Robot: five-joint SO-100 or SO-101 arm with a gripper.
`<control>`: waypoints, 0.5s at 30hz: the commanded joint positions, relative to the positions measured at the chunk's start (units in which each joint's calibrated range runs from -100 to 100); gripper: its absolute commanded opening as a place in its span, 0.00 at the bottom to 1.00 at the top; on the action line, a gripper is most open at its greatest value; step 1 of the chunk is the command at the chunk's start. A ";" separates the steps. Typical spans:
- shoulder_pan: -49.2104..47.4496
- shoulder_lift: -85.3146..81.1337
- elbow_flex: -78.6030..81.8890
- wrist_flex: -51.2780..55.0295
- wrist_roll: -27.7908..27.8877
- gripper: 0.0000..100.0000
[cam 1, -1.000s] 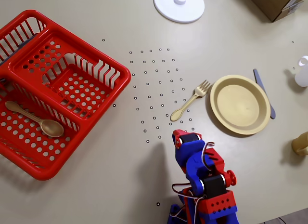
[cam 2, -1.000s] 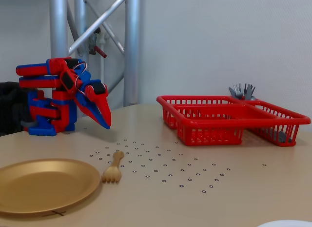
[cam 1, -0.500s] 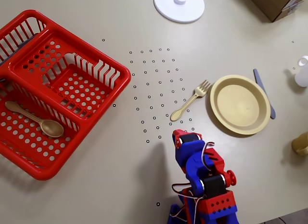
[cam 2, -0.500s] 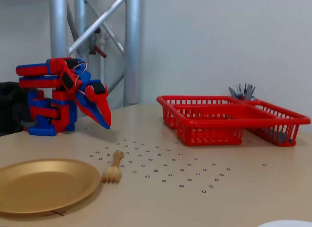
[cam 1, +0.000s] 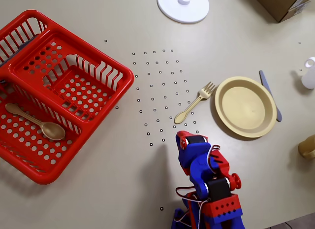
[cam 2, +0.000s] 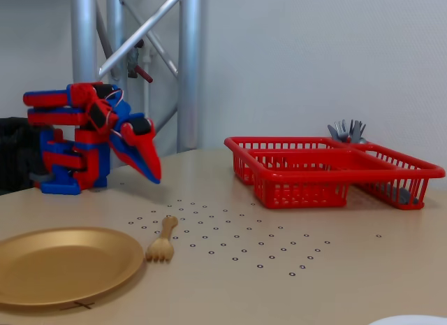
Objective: Push the fork on the left side of the plate
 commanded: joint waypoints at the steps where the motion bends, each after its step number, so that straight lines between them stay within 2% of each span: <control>1: -0.18 10.34 -4.45 -5.80 -0.10 0.00; 15: 0.61 57.00 -49.05 -5.23 -8.55 0.00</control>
